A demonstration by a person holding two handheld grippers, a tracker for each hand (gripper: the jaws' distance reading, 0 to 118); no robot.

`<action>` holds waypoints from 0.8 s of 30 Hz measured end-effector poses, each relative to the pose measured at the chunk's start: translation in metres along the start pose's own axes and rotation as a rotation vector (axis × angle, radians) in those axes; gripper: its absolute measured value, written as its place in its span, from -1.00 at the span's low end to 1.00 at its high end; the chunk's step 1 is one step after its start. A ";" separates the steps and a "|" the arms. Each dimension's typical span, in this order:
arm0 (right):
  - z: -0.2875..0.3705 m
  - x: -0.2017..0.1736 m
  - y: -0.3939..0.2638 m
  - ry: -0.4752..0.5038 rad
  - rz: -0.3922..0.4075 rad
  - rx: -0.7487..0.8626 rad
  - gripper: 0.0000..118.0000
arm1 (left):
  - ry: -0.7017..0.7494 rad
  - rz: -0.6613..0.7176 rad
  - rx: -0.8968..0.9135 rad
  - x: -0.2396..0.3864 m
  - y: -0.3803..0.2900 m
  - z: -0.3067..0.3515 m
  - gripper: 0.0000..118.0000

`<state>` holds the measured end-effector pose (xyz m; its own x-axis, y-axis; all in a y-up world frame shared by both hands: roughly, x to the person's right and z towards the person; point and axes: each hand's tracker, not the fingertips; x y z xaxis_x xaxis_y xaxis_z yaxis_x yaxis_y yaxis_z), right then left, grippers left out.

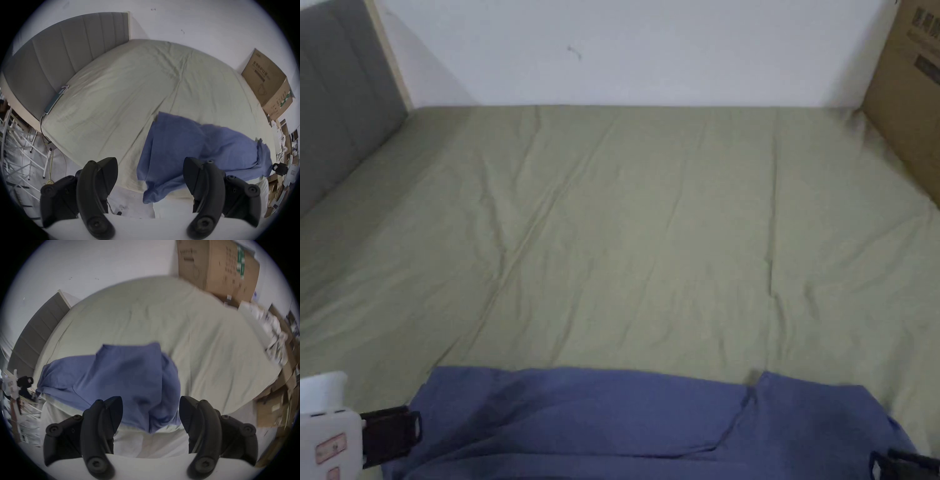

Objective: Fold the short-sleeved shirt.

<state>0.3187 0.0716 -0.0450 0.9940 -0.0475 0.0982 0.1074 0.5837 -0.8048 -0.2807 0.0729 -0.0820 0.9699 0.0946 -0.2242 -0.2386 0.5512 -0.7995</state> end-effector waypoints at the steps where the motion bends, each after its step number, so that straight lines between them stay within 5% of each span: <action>1: 0.005 -0.009 0.005 0.006 0.031 0.042 0.29 | -0.012 0.026 0.003 -0.003 0.000 0.005 0.50; 3: 0.016 -0.031 0.014 0.027 0.094 0.099 0.27 | -0.075 0.093 0.022 -0.006 -0.001 0.016 0.37; 5: 0.023 -0.055 0.020 0.072 0.108 0.152 0.00 | -0.152 0.153 0.050 -0.012 -0.005 0.024 -0.41; 6: 0.024 -0.066 0.021 0.098 0.095 0.175 -0.37 | -0.172 0.174 0.048 -0.012 -0.008 0.025 -0.81; 7: 0.025 -0.079 0.021 0.144 0.077 0.184 -0.82 | -0.177 0.196 0.039 -0.013 -0.011 0.024 -0.91; 13: 0.005 -0.146 0.013 0.298 0.177 0.091 -0.86 | -0.209 0.295 0.013 -0.025 -0.029 0.014 -0.92; 14: 0.003 -0.155 0.011 0.320 0.197 0.076 -0.86 | -0.223 0.343 0.030 -0.032 -0.032 0.012 -0.82; 15: 0.001 -0.164 0.008 0.333 0.208 0.061 -0.86 | -0.248 0.388 0.040 -0.040 -0.033 0.008 -0.50; 16: -0.002 -0.171 0.007 0.346 0.227 0.039 -0.86 | -0.268 0.438 0.024 -0.048 -0.034 0.005 0.29; 17: -0.005 -0.177 0.005 0.358 0.245 0.021 -0.86 | -0.296 0.479 0.003 -0.054 -0.033 -0.002 0.84; 18: -0.007 -0.181 0.004 0.362 0.246 0.014 -0.86 | -0.340 0.526 -0.025 -0.061 -0.034 -0.012 1.00; 19: -0.010 -0.184 0.003 0.371 0.255 -0.005 -0.86 | -0.384 0.569 -0.040 -0.066 -0.034 -0.021 0.88; 24: -0.020 -0.192 0.004 0.369 0.256 -0.053 -0.86 | -0.482 0.700 -0.032 -0.081 -0.032 -0.059 0.88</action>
<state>0.1289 0.0667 -0.0787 0.9279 -0.1982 -0.3157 -0.1520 0.5723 -0.8059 -0.3542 -0.0013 -0.0710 0.5105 0.7519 -0.4173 -0.7856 0.2104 -0.5819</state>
